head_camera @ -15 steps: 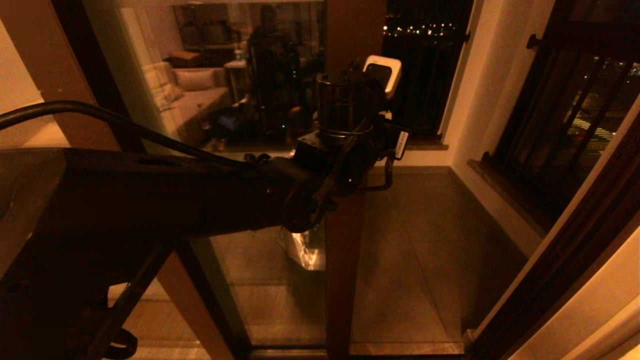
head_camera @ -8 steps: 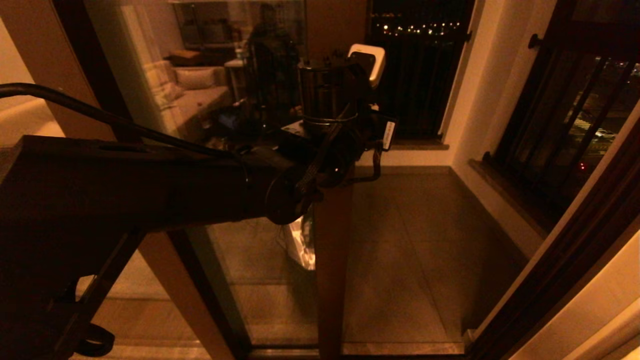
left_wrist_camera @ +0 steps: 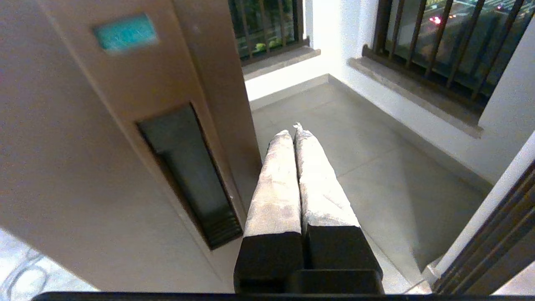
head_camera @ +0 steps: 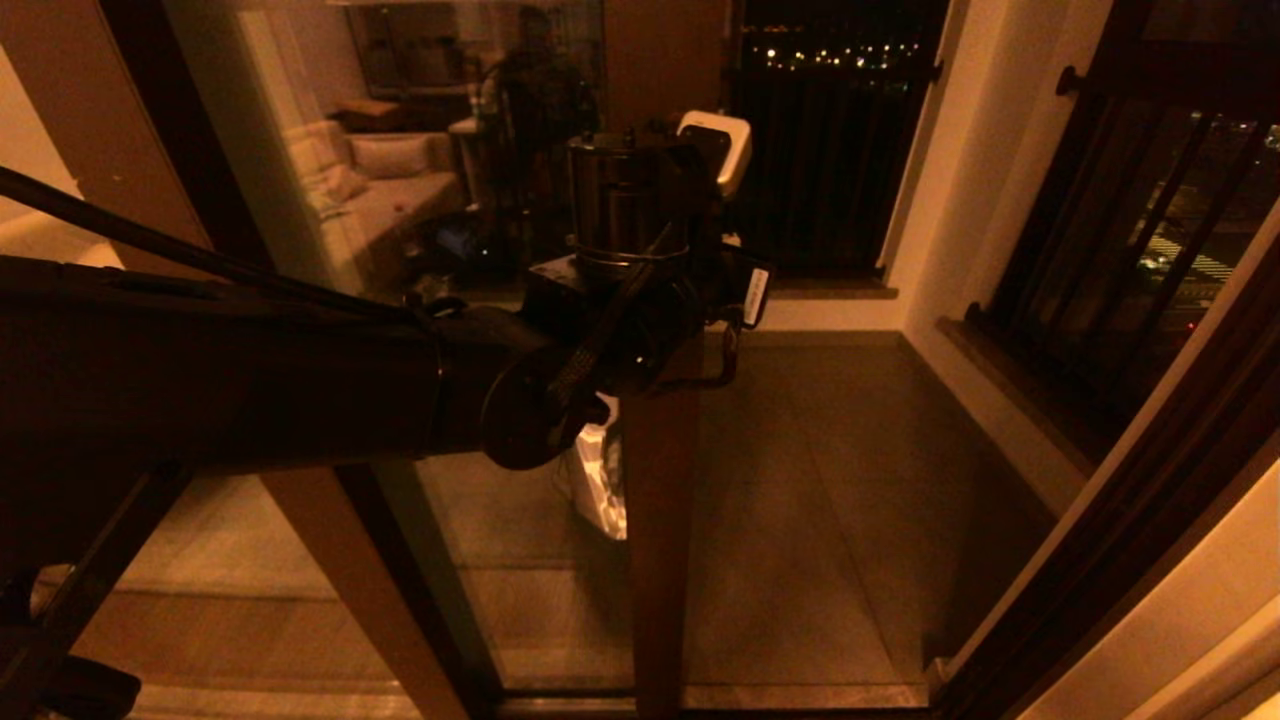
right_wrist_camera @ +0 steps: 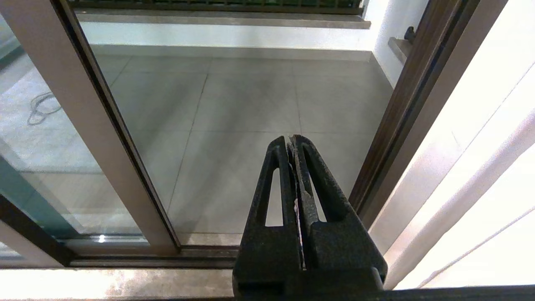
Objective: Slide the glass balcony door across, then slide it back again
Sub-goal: Open the slid door
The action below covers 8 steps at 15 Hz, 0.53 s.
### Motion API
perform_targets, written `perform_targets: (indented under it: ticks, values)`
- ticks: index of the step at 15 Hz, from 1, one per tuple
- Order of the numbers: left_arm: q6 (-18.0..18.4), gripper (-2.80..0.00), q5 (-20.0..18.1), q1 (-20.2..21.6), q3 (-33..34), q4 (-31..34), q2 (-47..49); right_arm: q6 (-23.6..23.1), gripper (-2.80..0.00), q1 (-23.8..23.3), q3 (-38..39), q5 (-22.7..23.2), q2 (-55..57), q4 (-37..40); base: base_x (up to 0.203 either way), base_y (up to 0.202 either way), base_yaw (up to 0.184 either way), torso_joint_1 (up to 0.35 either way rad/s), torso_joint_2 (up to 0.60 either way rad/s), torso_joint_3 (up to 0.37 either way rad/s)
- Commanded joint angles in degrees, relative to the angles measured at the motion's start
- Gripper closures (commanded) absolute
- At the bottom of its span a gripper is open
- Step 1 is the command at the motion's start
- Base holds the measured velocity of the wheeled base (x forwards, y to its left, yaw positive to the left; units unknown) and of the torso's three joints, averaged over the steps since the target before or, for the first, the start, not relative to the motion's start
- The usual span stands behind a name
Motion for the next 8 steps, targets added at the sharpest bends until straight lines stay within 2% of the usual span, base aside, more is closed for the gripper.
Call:
perform_targets:
  ticks: [1,5,8]
  values:
    - [0.05,0.00,0.45,1.00,0.05,-0.31,-0.77,-0.01,0.00,0.04,0.01,0.02,0.05,0.00,0.000,0.000,0.000,0.000,0.00,0.000]
    - [-0.13,0.00,0.45,2.11,0.14,-0.32,-0.95,-0.03,0.00,0.04,0.01,0.02,0.05,0.00,0.000,0.000,0.000,0.000,0.00,0.000]
    - [-1.27,0.00,-0.39,0.87,0.28,0.37,-2.64,-0.03,0.00,0.04,0.01,0.02,0.05,0.00,0.000,0.000,0.000,0.000,0.00,0.000]
